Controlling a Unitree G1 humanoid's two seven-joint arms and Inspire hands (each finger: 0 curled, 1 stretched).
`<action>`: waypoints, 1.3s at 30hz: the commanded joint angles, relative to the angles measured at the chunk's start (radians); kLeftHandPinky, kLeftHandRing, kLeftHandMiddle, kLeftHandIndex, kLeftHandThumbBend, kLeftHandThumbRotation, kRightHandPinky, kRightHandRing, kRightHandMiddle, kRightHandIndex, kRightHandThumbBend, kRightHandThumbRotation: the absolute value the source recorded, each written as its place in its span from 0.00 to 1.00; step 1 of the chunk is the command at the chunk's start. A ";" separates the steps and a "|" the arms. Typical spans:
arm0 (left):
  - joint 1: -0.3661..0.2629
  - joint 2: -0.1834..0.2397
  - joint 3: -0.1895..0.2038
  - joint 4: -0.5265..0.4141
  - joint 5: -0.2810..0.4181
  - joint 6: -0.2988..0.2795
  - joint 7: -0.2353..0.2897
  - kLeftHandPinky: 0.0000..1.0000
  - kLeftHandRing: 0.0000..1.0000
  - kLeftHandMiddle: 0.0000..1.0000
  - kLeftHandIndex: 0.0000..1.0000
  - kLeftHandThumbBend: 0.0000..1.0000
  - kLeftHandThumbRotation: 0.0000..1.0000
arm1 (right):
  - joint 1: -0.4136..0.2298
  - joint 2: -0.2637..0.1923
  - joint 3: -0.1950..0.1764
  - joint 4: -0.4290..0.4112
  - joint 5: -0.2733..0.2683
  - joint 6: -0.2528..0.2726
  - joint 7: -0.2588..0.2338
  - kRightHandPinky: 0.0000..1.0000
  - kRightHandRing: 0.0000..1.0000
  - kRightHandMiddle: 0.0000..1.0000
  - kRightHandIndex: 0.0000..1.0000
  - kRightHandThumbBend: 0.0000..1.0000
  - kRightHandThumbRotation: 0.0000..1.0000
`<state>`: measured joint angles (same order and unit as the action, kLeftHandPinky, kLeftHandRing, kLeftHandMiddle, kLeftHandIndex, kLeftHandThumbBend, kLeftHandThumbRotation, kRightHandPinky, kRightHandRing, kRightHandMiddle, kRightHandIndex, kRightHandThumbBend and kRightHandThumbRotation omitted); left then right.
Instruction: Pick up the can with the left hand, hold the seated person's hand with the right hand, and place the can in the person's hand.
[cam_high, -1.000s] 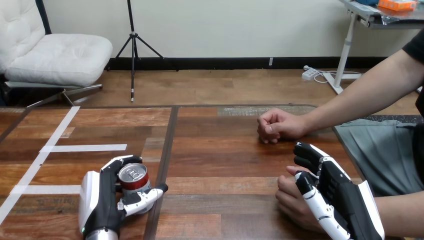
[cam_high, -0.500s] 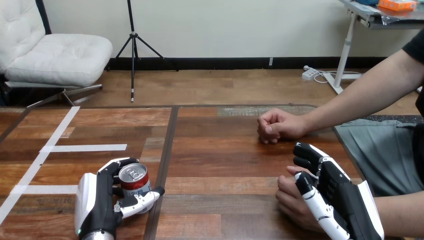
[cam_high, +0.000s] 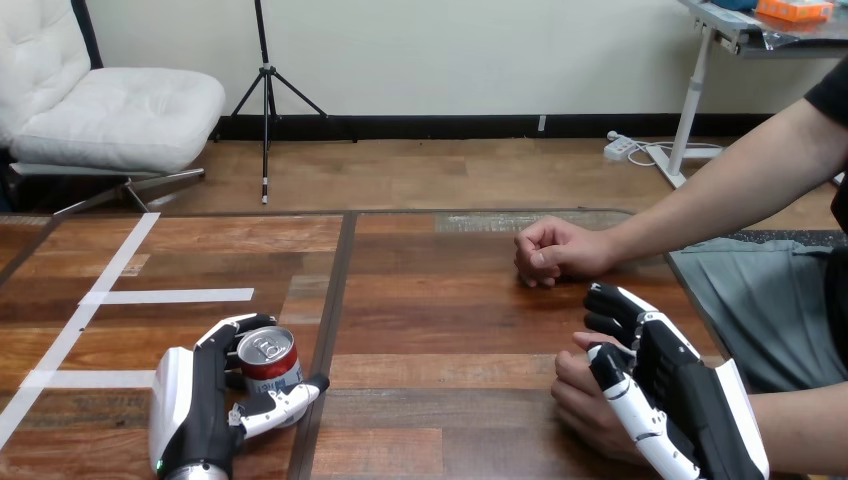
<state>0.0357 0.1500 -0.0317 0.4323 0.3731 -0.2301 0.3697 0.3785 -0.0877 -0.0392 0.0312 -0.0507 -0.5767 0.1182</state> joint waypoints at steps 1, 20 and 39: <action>-0.033 0.011 -0.010 -0.004 0.020 -0.037 0.026 0.65 0.65 0.65 0.70 0.80 0.00 | -0.053 -0.016 -0.002 -0.012 0.012 -0.036 0.002 0.78 0.84 0.85 0.83 0.57 0.67; -0.042 0.006 -0.013 0.009 0.016 -0.059 0.059 0.64 0.61 0.57 0.68 0.80 0.00 | -0.057 -0.019 -0.002 -0.007 0.030 -0.039 0.014 0.78 0.84 0.85 0.83 0.58 0.65; -0.054 0.000 -0.012 0.024 0.011 -0.064 0.067 0.61 0.56 0.52 0.68 0.80 0.00 | -0.057 -0.015 -0.004 -0.006 0.037 -0.038 0.017 0.78 0.84 0.85 0.83 0.59 0.65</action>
<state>0.0385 0.1469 -0.0336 0.4525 0.3716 -0.2682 0.4246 0.3784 -0.0892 -0.0399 0.0315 -0.0323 -0.5905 0.1321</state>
